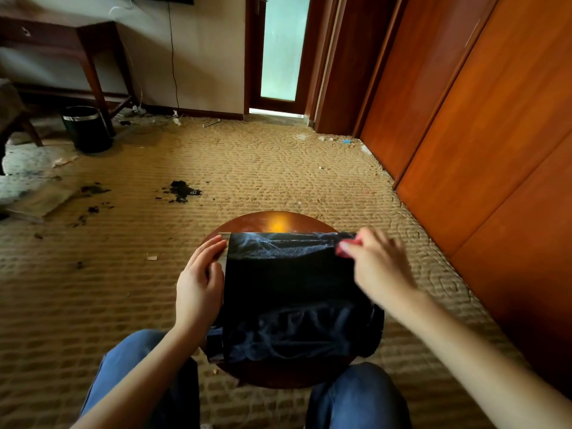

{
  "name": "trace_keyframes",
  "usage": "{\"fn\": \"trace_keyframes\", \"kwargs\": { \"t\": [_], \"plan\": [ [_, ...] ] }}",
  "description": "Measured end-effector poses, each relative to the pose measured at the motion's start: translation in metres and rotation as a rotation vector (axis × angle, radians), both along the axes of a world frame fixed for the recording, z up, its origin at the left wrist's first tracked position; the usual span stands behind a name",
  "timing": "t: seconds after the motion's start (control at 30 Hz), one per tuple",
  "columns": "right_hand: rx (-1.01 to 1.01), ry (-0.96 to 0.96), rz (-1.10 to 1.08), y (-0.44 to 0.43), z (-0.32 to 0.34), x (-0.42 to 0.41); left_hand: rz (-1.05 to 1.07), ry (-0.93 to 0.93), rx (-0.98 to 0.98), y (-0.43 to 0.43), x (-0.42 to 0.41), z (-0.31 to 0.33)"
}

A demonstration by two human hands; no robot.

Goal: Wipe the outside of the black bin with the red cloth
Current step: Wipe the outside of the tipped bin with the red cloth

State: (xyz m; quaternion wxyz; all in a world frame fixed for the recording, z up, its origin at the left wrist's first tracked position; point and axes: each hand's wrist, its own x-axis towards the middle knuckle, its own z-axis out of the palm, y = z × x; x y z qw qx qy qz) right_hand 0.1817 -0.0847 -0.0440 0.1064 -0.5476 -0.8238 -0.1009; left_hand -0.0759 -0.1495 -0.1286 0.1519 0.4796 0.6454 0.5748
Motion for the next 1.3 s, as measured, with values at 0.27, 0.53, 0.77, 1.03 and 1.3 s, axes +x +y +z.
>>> {"fn": "trace_keyframes", "kwargs": {
  "t": [0.27, 0.53, 0.77, 1.03, 1.3],
  "plan": [
    [0.062, 0.017, 0.156, -0.036, -0.012, -0.051, 0.013, -0.022, 0.0, 0.0, 0.001, 0.004],
    [0.066, 0.112, 0.318, -0.039, -0.012, -0.043, -0.001, 0.033, -0.01, 0.003, -0.002, 0.003],
    [0.047, 0.034, -0.004, 0.0, -0.005, -0.009, 0.019, -0.008, -0.025, 0.008, -0.001, 0.004],
    [0.043, 0.096, 0.48, -0.062, -0.027, -0.09, 0.016, 0.046, -0.017, 0.007, -0.002, 0.001],
    [-0.041, 0.026, -0.031, 0.018, 0.0, 0.006, 0.006, -0.011, -0.031, 0.005, 0.001, 0.007]
  ]
}}
